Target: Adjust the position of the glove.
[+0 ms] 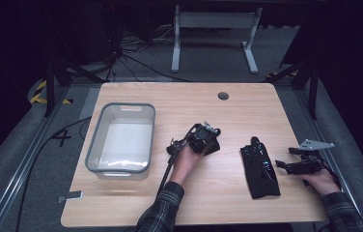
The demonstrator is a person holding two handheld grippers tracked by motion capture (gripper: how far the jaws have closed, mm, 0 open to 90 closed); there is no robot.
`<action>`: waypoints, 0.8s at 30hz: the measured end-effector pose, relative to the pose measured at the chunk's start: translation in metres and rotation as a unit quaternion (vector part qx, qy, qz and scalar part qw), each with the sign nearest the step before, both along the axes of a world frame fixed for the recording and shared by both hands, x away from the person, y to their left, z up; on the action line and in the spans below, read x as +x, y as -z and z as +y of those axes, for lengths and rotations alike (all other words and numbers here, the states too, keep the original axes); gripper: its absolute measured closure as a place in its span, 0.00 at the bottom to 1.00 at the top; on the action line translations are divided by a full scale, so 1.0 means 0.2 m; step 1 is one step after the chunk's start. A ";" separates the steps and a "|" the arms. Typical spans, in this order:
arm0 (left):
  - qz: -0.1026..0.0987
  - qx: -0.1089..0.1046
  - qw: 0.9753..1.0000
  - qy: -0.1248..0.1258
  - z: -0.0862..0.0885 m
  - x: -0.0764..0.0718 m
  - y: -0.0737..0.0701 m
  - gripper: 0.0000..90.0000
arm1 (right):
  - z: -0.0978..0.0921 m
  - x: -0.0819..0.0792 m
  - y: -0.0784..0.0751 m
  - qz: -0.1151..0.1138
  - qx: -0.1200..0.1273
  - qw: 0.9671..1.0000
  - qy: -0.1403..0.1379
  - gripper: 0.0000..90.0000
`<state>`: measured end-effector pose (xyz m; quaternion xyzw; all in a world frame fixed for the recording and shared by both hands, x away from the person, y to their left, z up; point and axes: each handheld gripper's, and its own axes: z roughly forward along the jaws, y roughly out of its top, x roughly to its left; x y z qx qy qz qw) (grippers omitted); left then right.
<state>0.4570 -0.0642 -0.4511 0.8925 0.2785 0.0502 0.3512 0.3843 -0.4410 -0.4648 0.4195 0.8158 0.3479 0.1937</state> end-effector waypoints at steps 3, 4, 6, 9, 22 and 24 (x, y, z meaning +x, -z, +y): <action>0.002 -0.001 1.000 0.012 -0.04 -0.02 0.00 1.00 | 0.00 0.00 0.00 0.000 0.000 1.000 0.000 0.16; 0.003 -0.002 1.000 0.019 -0.07 -0.03 0.00 1.00 | 0.00 0.00 0.00 0.000 0.000 1.000 0.000 0.16; 0.004 -0.004 1.000 0.031 -0.11 -0.05 0.00 1.00 | 0.00 0.00 0.00 0.000 0.000 1.000 0.000 0.16; 0.003 -0.006 0.999 0.042 -0.16 -0.08 0.00 1.00 | 0.00 0.00 0.00 0.000 0.000 1.000 0.000 0.16; -0.007 -0.021 0.999 0.032 -0.09 -0.08 -0.07 1.00 | 0.00 0.00 0.00 0.001 0.000 1.000 -0.002 0.16; -0.015 -0.023 0.999 0.021 -0.03 -0.07 -0.10 1.00 | 0.00 0.00 0.00 0.001 0.000 1.000 -0.003 0.16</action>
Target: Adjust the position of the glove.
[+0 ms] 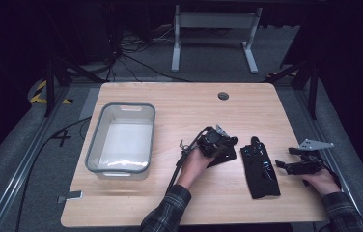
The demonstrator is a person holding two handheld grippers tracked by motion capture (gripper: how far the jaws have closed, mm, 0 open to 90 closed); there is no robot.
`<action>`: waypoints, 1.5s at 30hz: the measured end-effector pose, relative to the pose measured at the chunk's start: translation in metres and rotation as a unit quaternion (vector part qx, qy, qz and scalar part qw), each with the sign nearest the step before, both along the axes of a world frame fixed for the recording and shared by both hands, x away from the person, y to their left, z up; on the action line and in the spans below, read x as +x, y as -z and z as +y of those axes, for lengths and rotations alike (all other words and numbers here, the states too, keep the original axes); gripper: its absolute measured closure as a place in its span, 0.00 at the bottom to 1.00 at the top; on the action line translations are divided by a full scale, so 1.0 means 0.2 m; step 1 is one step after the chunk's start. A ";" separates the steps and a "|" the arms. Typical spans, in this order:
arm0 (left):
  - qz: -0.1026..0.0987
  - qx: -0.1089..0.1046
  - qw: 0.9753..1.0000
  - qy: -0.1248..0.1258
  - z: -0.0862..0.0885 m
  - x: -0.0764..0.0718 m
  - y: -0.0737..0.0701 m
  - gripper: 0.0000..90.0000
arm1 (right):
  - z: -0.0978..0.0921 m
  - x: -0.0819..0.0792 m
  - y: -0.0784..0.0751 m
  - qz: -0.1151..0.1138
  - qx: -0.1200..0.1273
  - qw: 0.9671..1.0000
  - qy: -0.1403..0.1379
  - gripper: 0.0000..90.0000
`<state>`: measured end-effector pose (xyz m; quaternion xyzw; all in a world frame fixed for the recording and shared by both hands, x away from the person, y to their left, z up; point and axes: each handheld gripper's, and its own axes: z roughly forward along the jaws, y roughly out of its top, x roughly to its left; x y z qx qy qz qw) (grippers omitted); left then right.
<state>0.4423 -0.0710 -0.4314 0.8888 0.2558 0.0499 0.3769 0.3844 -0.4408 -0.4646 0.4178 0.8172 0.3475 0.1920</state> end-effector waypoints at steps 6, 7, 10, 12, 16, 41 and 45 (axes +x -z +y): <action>-0.010 0.007 0.998 -0.061 0.20 0.04 -0.03 1.00 | 0.00 0.00 0.00 0.000 0.000 1.000 0.000 0.16; -0.011 0.009 0.998 -0.065 0.21 0.05 -0.02 1.00 | 0.00 0.00 0.00 0.000 0.000 1.000 0.000 0.16; -0.004 0.020 0.997 -0.077 0.25 0.06 0.01 1.00 | 0.00 0.00 0.00 0.000 0.000 1.000 0.000 0.16; -0.002 0.023 0.997 -0.080 0.26 0.07 0.02 1.00 | 0.00 0.00 0.00 0.000 0.000 1.000 0.000 0.16; 0.003 0.051 0.995 -0.082 0.26 0.08 0.06 1.00 | 0.00 0.00 0.00 0.000 0.000 1.000 -0.001 0.16; 0.041 0.063 0.997 -0.020 0.24 -0.23 0.08 1.00 | 0.00 0.00 0.00 0.000 -0.001 1.000 0.000 0.16; 0.045 0.058 0.997 -0.009 0.20 -0.25 0.08 1.00 | 0.00 0.00 0.00 -0.001 -0.001 1.000 0.000 0.16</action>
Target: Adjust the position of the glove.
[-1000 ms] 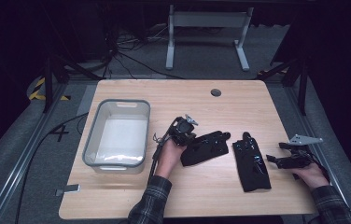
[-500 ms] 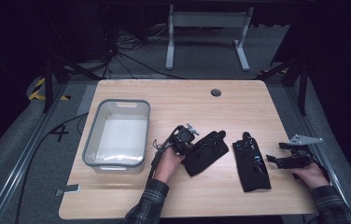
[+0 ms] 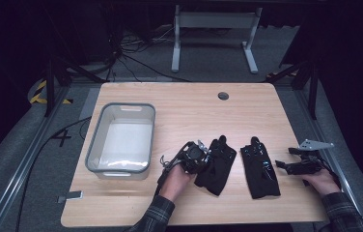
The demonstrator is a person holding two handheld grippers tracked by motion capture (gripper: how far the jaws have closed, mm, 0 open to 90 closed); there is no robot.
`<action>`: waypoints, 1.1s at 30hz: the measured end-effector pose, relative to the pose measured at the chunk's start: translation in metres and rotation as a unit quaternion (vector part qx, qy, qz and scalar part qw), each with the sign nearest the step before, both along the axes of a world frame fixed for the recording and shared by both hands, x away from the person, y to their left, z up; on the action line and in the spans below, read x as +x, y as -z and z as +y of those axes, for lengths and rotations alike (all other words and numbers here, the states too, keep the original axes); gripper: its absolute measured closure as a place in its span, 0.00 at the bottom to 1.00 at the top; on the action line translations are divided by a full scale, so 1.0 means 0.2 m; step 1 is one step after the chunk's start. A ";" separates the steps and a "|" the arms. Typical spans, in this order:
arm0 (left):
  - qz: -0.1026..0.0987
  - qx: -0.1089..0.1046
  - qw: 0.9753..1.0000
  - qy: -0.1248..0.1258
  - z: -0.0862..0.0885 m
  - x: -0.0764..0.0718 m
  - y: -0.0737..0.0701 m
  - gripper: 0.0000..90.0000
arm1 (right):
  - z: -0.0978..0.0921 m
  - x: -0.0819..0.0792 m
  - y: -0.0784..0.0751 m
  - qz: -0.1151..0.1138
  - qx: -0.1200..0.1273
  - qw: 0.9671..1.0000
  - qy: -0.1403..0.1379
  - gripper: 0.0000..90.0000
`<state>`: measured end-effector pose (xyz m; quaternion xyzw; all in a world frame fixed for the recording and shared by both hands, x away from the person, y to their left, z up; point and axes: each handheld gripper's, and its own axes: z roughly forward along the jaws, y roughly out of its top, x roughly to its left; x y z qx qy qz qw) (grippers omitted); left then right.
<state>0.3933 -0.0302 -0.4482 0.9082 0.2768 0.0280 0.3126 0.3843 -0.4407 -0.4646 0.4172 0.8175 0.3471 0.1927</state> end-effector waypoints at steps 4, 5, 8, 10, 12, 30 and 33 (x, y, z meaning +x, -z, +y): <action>-0.004 0.001 1.000 0.006 -0.04 -0.02 0.00 1.00 | 0.00 0.00 0.00 0.000 0.000 1.000 0.000 0.16; -0.005 0.002 1.000 0.008 -0.06 -0.02 0.00 1.00 | 0.00 0.00 0.00 0.000 0.000 1.000 0.000 0.16; -0.004 -0.002 1.000 0.010 -0.07 -0.03 0.00 1.00 | 0.00 0.00 0.00 0.000 0.000 1.000 0.000 0.16; -0.002 -0.005 1.000 0.012 -0.08 -0.04 0.00 1.00 | 0.00 0.00 0.00 0.000 0.000 1.000 0.000 0.16; 0.000 -0.008 1.000 0.013 -0.09 -0.04 0.01 1.00 | 0.00 0.00 0.00 0.000 0.000 1.000 0.000 0.16; 0.004 -0.019 0.999 0.045 -0.20 -0.10 0.01 0.99 | 0.00 0.00 0.00 0.000 0.000 1.000 -0.002 0.16; 0.005 -0.023 0.999 0.042 -0.19 -0.10 0.00 0.95 | 0.00 0.00 0.00 0.000 0.000 1.000 -0.003 0.16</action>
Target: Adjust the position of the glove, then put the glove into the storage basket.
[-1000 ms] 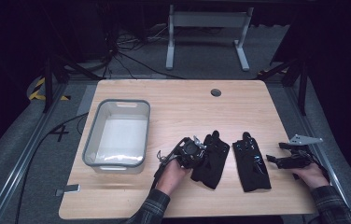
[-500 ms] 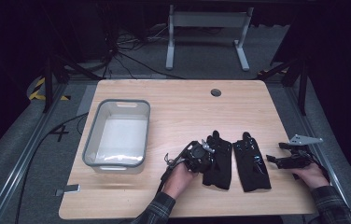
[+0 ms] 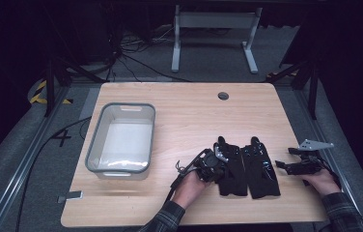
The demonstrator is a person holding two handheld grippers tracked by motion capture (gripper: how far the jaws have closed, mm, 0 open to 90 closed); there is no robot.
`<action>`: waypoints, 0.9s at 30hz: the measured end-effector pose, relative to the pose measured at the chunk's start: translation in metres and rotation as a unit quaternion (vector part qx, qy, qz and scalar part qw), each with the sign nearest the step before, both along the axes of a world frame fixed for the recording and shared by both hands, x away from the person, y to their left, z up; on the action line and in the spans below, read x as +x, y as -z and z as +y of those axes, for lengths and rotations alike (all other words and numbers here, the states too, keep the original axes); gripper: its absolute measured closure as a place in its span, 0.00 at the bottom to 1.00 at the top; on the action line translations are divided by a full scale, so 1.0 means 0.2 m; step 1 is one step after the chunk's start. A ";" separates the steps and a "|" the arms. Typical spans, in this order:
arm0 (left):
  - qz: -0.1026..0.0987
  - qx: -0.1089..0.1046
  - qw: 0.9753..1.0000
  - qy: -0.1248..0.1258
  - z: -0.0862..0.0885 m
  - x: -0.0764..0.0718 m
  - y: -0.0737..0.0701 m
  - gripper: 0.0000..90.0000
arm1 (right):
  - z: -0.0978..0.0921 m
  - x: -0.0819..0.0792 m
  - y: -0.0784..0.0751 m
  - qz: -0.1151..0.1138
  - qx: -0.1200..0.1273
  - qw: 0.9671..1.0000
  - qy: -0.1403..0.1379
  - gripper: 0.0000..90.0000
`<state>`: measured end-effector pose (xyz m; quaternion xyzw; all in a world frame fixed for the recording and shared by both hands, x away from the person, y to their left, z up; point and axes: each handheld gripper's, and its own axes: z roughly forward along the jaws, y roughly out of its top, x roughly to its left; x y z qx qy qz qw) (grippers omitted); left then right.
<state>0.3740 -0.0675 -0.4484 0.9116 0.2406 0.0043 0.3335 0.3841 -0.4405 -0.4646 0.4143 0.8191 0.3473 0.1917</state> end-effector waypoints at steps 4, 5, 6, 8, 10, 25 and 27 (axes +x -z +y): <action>-0.007 -0.012 1.000 -0.011 0.03 0.01 -0.02 0.92 | 0.00 0.00 -0.01 0.005 -0.002 1.000 -0.008 0.23; -0.013 -0.011 1.000 -0.013 0.04 0.02 -0.03 0.90 | 0.00 0.00 -0.02 0.011 0.003 1.000 -0.014 0.32; -0.016 -0.014 1.000 -0.019 0.05 0.03 -0.03 0.89 | 0.00 0.00 -0.03 0.014 0.005 1.000 -0.016 0.35; -0.016 -0.015 1.000 -0.021 0.05 0.03 -0.03 0.87 | 0.01 -0.01 -0.04 0.016 0.010 1.000 -0.023 0.39; -0.020 -0.015 0.999 -0.027 0.06 0.03 -0.03 0.83 | 0.03 -0.02 -0.06 0.014 0.017 0.999 -0.032 0.46; -0.030 -0.028 0.998 -0.045 0.07 0.10 -0.01 0.79 | 0.15 -0.02 -0.08 0.036 0.037 0.996 -0.068 0.68; -0.030 -0.028 0.998 -0.048 0.07 0.10 -0.01 0.76 | 0.16 -0.02 -0.07 0.037 0.036 0.996 -0.071 0.72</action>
